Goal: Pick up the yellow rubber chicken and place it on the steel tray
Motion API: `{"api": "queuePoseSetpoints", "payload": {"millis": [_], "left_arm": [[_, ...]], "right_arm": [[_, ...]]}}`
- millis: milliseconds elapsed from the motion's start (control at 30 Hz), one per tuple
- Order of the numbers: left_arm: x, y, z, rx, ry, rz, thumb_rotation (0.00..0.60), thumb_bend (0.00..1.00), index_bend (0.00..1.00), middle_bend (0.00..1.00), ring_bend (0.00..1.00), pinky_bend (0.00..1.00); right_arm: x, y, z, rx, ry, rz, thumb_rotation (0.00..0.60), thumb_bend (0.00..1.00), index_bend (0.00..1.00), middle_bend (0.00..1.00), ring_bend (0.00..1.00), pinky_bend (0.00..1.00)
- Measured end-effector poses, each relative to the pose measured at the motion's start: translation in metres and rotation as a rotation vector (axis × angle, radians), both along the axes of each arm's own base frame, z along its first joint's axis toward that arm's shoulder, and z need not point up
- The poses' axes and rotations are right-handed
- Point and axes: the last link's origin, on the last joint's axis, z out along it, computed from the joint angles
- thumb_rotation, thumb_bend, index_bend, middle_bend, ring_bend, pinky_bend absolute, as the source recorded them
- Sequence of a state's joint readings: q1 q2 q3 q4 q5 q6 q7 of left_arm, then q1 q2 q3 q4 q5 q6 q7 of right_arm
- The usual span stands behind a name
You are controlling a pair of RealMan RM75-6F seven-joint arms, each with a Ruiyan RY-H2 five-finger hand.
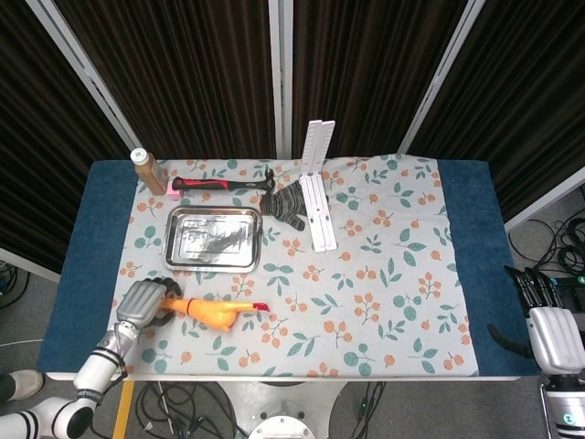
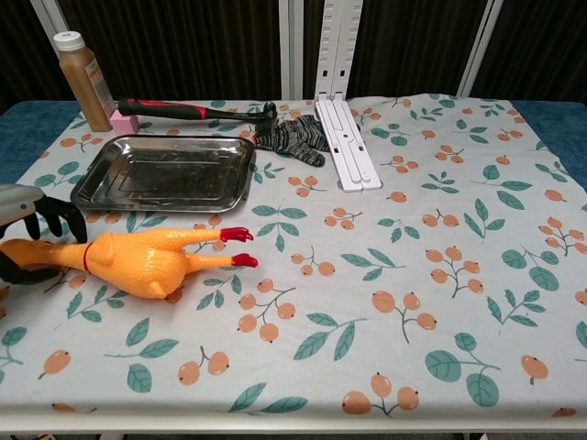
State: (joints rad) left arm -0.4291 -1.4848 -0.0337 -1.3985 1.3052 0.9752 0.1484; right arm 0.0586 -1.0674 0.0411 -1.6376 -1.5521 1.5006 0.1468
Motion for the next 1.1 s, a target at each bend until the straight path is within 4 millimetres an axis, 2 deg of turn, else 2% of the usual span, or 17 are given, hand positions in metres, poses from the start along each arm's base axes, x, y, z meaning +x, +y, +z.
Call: {"api": "queuePoseSetpoints", "payload": {"millis": [133,300,433,600,733,967,1100], "left_arm": [[-0.002,0.002,-0.001,0.013,-0.015,0.002,0.600,0.39,0.57,0.56,0.51,0.55],[-0.004,0.003,-0.001,0.036,-0.060,0.000,0.600,0.51,0.71,0.69,0.64,0.74],[-0.005,0.002,0.001,0.047,-0.128,-0.007,0.600,0.59,0.78,0.77,0.71,0.82],[-0.004,-0.003,0.010,0.043,-0.245,-0.033,0.600,0.62,0.80,0.78,0.72,0.83],[-0.002,-0.007,0.027,0.032,-0.308,-0.083,0.600,0.63,0.80,0.78,0.72,0.83],[0.023,-0.007,0.056,-0.008,-0.397,-0.164,0.600,0.64,0.80,0.79,0.72,0.83],[0.046,0.000,0.060,-0.041,-0.424,-0.204,0.600,0.64,0.80,0.79,0.72,0.83]], "right_arm": [[0.000,0.000,0.000,0.000,0.001,-0.001,0.600,0.15,0.00,0.10,0.00,0.05],[0.000,0.000,0.000,0.002,0.001,-0.001,0.600,0.15,0.00,0.10,0.00,0.05],[0.003,0.000,0.000,0.014,-0.005,0.009,0.600,0.15,0.00,0.10,0.00,0.05],[0.011,-0.002,0.002,0.039,-0.012,0.039,0.600,0.15,0.00,0.10,0.00,0.05],[0.024,-0.005,0.003,0.065,-0.022,0.080,0.600,0.15,0.00,0.11,0.00,0.05],[0.067,-0.019,-0.002,0.150,-0.041,0.222,0.600,0.13,0.00,0.13,0.00,0.07],[0.100,-0.032,-0.012,0.212,-0.033,0.305,0.600,0.11,0.00,0.15,0.00,0.08]]}}
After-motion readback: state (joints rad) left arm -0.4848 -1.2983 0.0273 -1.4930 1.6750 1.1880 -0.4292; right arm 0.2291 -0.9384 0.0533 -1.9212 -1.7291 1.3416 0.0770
